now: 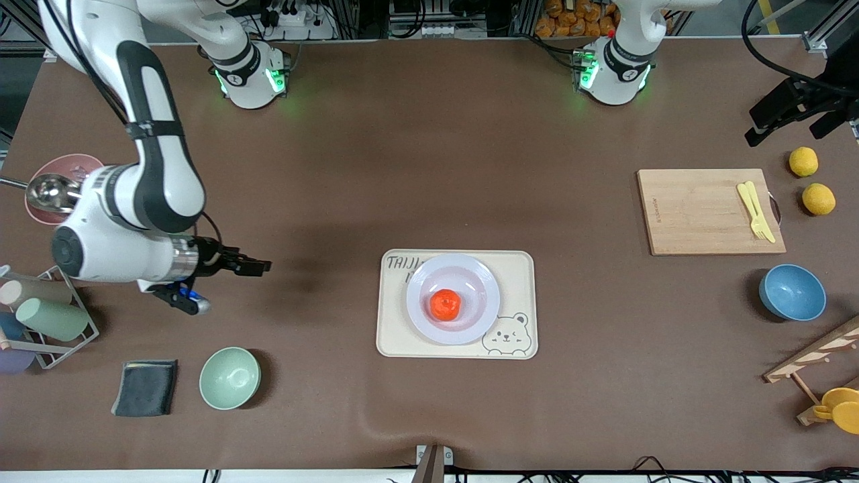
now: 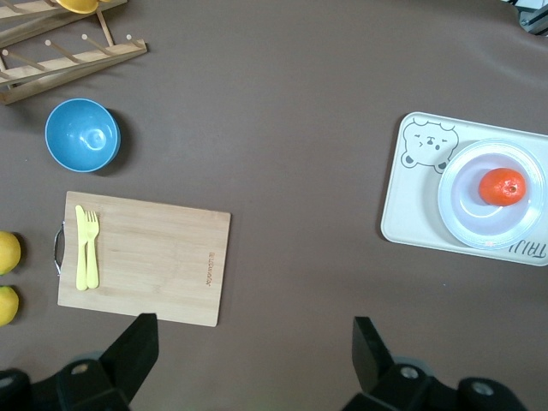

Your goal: Place orange and plate with both arms

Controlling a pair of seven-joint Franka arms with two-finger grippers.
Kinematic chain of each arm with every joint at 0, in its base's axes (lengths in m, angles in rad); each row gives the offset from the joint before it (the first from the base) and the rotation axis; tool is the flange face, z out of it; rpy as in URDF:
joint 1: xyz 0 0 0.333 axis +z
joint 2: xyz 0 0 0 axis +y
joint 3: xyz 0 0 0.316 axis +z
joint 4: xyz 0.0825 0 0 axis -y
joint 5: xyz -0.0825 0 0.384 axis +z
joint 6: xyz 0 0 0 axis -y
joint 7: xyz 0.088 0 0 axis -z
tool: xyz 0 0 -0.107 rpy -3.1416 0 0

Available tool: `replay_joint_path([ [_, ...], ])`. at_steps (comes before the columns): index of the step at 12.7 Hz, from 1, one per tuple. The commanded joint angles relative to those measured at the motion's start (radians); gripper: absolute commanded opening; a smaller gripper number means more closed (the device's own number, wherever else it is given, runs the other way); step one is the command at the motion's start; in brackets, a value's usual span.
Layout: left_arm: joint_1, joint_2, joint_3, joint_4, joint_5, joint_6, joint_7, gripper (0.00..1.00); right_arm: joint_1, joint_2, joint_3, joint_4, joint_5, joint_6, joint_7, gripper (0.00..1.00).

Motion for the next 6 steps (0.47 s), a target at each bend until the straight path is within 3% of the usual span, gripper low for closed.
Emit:
replay_joint_path([
  [1, 0.005, -0.014, 0.004, -0.004, -0.01, -0.025, 0.023, 1.0, -0.141, -0.025, 0.091, 0.04, -0.049, -0.079, -0.073, 1.0],
  [6, 0.005, -0.014, 0.004, -0.003, -0.01, -0.067, 0.02, 1.0, -0.251, -0.042, 0.149, 0.083, -0.131, -0.142, -0.154, 1.0],
])
